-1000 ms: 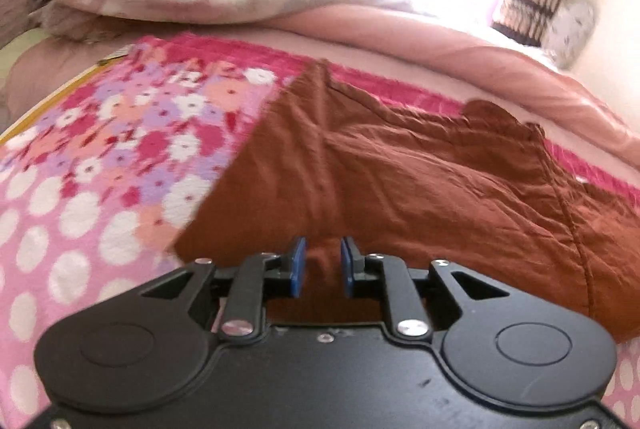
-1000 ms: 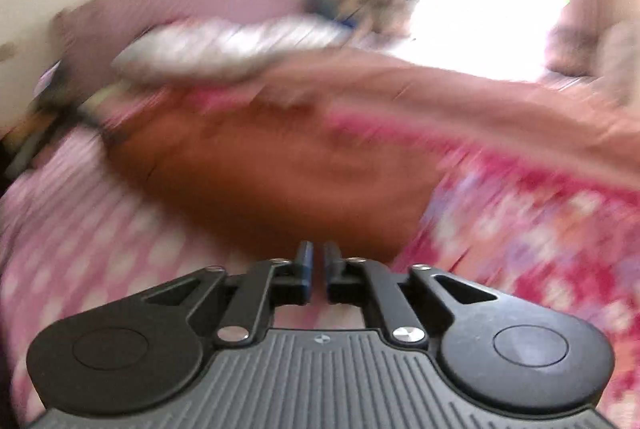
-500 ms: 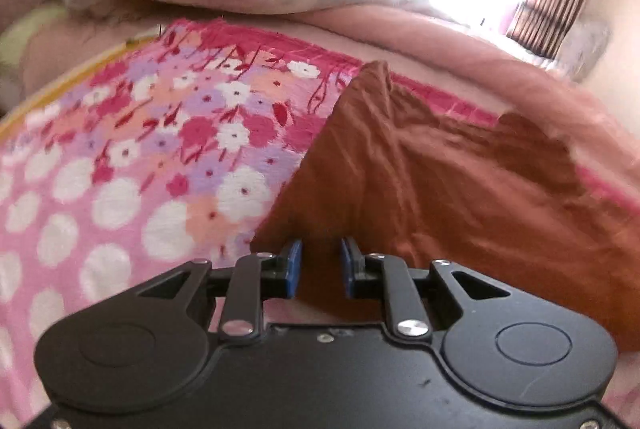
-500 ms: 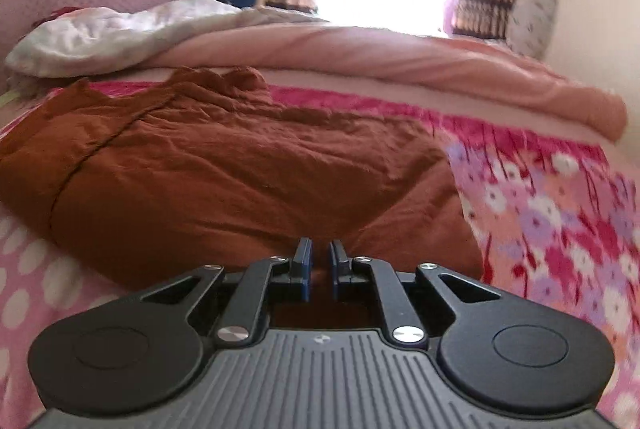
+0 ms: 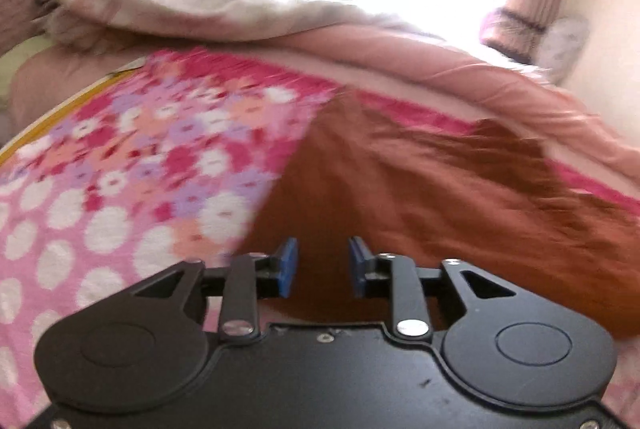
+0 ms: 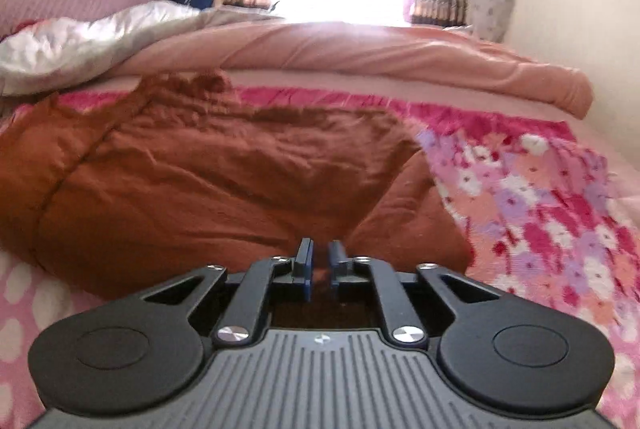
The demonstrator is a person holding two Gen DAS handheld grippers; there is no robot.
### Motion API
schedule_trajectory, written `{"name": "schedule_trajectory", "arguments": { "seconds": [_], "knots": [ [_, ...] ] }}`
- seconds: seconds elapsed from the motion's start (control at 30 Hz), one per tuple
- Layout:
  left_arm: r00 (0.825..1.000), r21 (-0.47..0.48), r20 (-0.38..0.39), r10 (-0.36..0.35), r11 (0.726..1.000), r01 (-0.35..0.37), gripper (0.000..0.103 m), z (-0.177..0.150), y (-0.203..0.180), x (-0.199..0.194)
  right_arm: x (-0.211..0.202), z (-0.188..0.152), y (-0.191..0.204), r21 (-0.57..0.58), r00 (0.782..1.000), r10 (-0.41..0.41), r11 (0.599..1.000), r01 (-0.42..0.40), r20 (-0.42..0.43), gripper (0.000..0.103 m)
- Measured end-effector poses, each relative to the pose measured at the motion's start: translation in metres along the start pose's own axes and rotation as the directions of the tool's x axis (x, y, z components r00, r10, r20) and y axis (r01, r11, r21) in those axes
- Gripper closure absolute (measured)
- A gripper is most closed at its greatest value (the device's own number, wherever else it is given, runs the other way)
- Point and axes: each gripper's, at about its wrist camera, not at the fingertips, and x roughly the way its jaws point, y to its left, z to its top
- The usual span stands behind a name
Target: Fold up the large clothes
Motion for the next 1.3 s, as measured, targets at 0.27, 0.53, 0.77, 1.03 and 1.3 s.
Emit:
{"name": "schedule_trajectory", "arguments": {
  "seconds": [0.27, 0.53, 0.77, 1.03, 1.3],
  "knots": [
    [0.980, 0.101, -0.054, -0.192, 0.975, 0.196, 0.045, -0.020, -0.082, 0.011, -0.047, -0.018, 0.006, 0.302, 0.990, 0.055, 0.949, -0.091, 0.127, 0.028],
    [0.950, 0.224, -0.119, -0.290, 0.924, 0.310, 0.039, -0.032, -0.148, 0.030, -0.026, -0.068, -0.004, 0.766, 0.967, 0.148, 0.590, -0.254, 0.207, 0.027],
    [0.965, 0.251, -0.113, -0.237, 0.933, 0.258, 0.037, -0.049, -0.144, 0.066, 0.016, -0.085, -0.006, 0.884, 0.972, 0.125, 0.406, -0.234, 0.200, 0.027],
    [0.971, 0.277, -0.100, -0.216, 0.932, 0.235, 0.038, -0.052, -0.154, 0.063, 0.042, -0.074, -0.007, 0.911, 0.970, 0.021, 0.338, -0.235, 0.242, 0.025],
    [0.964, 0.269, -0.113, -0.242, 0.926, 0.264, 0.039, -0.047, -0.150, 0.061, 0.053, -0.045, 0.009, 0.856, 0.973, -0.071, 0.493, -0.158, 0.221, 0.063]
  ]
}}
